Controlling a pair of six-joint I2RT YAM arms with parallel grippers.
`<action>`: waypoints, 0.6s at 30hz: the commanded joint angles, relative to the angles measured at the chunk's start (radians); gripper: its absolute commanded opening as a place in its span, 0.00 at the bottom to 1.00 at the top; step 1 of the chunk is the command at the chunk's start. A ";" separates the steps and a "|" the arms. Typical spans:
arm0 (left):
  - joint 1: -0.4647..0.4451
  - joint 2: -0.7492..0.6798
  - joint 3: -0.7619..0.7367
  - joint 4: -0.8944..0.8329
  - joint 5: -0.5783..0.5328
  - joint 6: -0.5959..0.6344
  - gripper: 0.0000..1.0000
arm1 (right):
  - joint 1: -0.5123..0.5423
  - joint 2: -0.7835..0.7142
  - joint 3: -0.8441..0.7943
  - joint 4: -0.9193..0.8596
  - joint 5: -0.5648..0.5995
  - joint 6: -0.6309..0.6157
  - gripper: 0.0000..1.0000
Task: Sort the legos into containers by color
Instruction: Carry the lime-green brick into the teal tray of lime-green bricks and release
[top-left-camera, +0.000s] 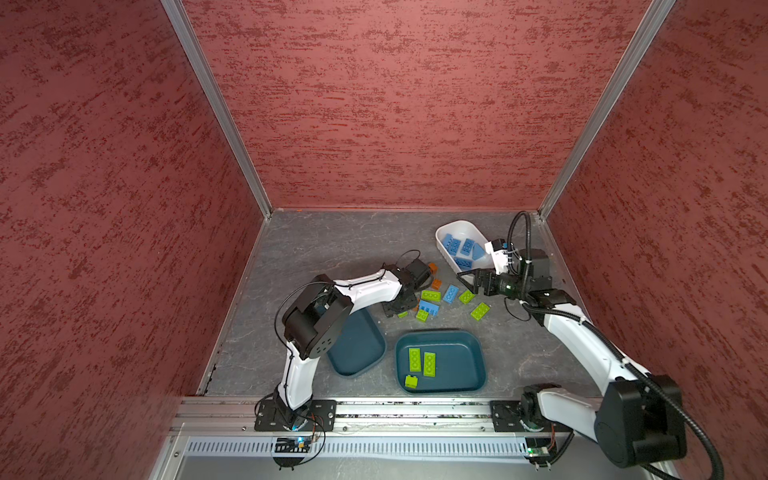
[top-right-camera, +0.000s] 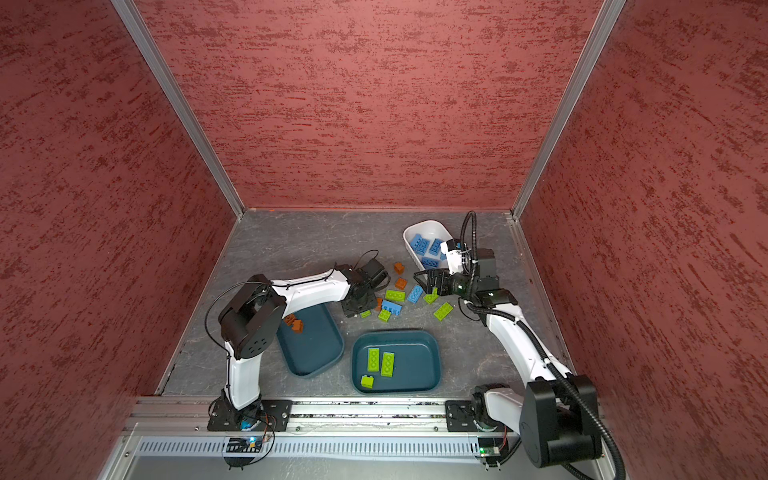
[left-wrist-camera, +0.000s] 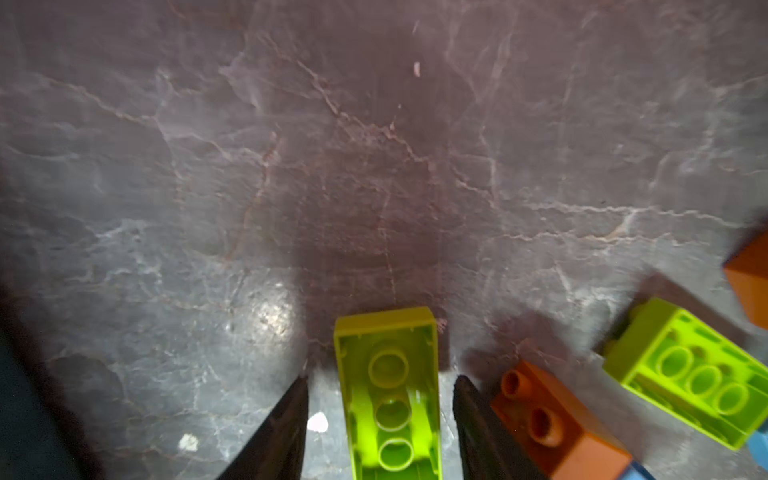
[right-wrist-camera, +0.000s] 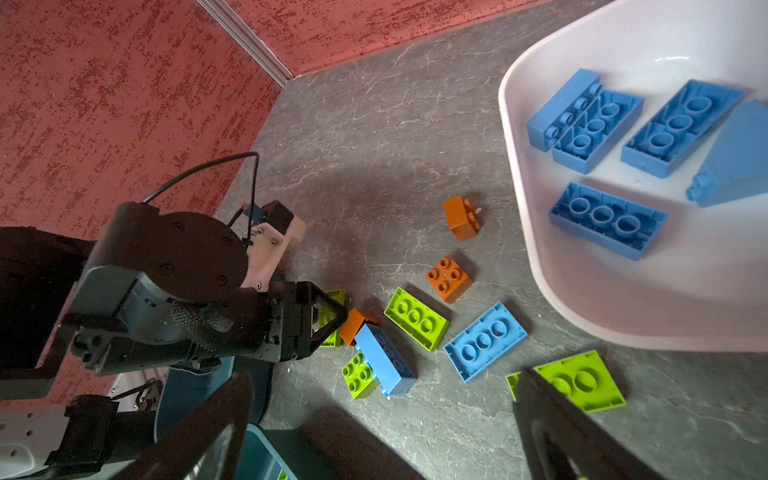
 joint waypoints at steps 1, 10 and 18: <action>0.003 0.017 0.007 0.002 0.010 -0.008 0.54 | 0.006 0.002 0.001 -0.013 0.005 -0.027 0.99; -0.006 0.002 0.025 -0.049 -0.018 0.021 0.31 | 0.007 -0.002 -0.003 -0.012 0.008 -0.027 0.99; -0.019 -0.105 0.068 -0.141 -0.086 0.174 0.31 | 0.007 0.000 -0.002 -0.001 0.021 -0.021 0.99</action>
